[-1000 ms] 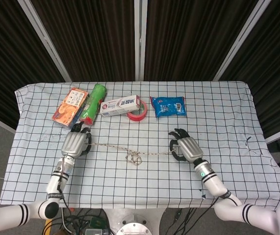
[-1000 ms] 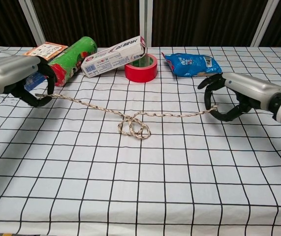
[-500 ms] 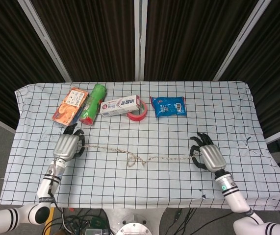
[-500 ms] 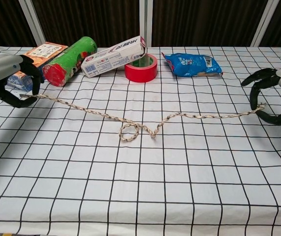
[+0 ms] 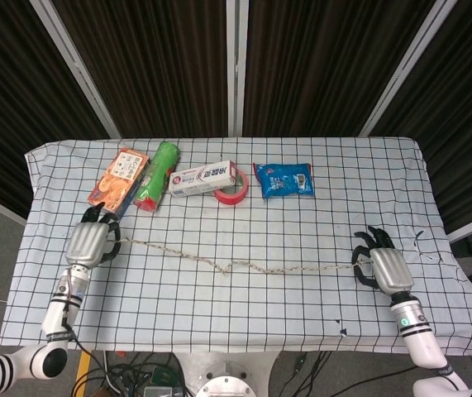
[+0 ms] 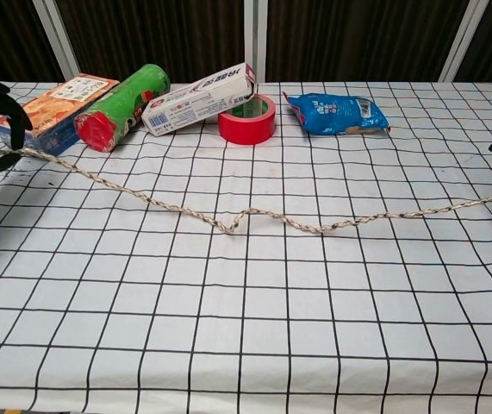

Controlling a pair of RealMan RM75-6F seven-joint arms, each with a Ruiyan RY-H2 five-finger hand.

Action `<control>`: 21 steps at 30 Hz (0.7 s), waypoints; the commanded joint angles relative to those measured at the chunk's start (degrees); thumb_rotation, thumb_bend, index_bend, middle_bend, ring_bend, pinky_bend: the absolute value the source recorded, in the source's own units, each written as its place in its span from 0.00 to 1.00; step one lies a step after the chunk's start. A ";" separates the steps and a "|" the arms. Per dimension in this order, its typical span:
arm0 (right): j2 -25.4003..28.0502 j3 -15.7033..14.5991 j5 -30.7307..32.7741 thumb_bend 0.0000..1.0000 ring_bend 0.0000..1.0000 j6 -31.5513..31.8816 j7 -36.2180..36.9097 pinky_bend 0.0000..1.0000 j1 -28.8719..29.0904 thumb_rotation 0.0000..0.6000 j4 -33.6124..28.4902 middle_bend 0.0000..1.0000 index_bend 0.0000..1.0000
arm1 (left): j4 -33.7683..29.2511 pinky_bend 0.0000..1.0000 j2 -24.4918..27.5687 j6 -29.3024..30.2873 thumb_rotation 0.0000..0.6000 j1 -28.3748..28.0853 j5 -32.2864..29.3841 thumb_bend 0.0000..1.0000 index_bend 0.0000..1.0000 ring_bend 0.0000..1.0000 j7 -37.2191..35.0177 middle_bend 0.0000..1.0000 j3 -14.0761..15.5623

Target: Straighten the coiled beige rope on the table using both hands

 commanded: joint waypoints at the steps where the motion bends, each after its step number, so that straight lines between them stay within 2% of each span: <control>1: 0.06 0.31 0.40 0.36 0.00 -0.15 0.92 0.00 -0.64 1.00 1.06 0.17 0.74 | 0.71 0.10 0.26 -0.02 1.00 0.48 0.00 0.38 0.60 0.00 -0.75 0.27 -0.01; 11: 0.37 1.00 0.73 0.36 0.00 0.16 1.96 0.00 -2.22 1.00 3.07 0.17 0.74 | 3.54 0.10 -0.29 -1.18 1.00 1.56 -0.09 0.38 0.60 0.00 -1.69 0.27 0.86; 21: 0.45 1.19 1.05 0.36 0.00 -2.34 3.24 0.00 -2.46 1.00 4.45 0.18 0.74 | 5.19 0.10 -0.82 -1.58 1.00 2.72 1.28 0.38 0.60 0.00 -3.76 0.27 1.53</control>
